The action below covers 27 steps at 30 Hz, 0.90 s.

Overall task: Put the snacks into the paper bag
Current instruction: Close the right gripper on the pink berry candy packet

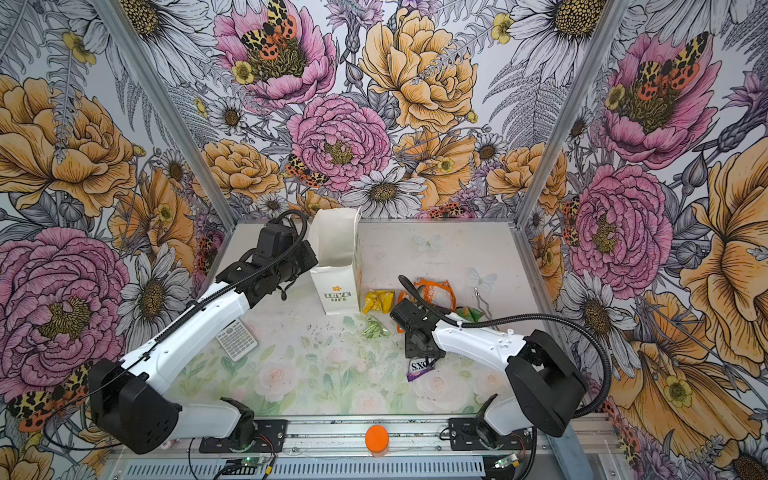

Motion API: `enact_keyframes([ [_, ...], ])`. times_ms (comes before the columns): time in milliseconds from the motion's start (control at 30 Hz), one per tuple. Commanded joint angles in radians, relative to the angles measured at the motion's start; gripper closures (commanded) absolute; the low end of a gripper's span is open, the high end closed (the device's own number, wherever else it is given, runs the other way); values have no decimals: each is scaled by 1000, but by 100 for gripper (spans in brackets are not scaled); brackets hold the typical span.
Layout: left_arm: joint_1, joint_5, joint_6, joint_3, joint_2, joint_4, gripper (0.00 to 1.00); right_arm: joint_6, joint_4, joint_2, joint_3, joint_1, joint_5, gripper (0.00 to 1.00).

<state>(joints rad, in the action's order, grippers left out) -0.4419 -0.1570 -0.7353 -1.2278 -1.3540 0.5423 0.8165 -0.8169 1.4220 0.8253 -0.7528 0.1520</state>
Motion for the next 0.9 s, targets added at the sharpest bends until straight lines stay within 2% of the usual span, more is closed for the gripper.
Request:
enact_keyframes([
  [0,6,4,-13,21,19,18,100,-5,17,-69,-9,6,0,47],
  [233,2,3,-15,19,16,18,100,-12,18,-116,-28,15,-10,59],
  [767,3,-1,-13,21,14,18,100,-18,19,-55,-32,17,-30,71],
  [867,3,-1,-13,21,12,18,100,-20,19,-54,-31,18,-32,78],
])
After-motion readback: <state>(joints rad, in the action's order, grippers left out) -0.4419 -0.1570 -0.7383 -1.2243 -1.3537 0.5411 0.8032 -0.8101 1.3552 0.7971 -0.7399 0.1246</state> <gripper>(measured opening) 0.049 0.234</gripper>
